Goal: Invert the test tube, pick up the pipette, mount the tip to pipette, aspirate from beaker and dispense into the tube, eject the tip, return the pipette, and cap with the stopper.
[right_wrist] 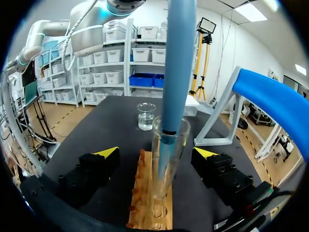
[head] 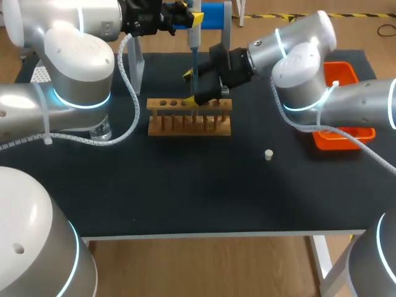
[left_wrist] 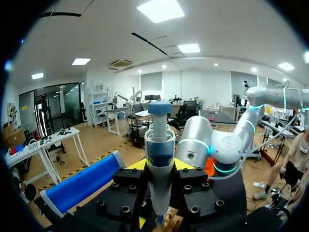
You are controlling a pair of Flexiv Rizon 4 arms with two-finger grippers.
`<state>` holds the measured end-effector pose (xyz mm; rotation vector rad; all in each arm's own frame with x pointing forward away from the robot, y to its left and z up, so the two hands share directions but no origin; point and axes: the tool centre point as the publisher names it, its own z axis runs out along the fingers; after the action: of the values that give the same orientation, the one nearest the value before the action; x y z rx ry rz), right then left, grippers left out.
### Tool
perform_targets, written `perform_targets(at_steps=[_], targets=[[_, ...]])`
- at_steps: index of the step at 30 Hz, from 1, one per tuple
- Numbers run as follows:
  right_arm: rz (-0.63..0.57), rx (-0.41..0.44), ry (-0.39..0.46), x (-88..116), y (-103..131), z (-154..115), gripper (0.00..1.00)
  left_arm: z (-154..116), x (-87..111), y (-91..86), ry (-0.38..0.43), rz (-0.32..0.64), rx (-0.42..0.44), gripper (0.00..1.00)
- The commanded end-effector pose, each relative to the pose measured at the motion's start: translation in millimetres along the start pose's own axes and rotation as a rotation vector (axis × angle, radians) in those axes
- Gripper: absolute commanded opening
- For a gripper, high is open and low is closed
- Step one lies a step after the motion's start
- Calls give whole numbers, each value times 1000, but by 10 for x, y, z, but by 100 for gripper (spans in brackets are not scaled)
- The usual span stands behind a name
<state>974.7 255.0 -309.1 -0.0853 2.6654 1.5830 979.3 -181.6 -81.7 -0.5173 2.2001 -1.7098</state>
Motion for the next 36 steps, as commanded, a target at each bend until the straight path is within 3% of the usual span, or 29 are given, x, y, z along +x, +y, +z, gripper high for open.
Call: perform_targets(at_steps=[1, 36], targets=[[1, 10, -3, -3, 1, 32, 100, -2, -3, 7, 1, 0, 4, 0], [6, 45, -27, -44, -63, 85, 100, -2, 0, 3, 1, 1, 4, 0]])
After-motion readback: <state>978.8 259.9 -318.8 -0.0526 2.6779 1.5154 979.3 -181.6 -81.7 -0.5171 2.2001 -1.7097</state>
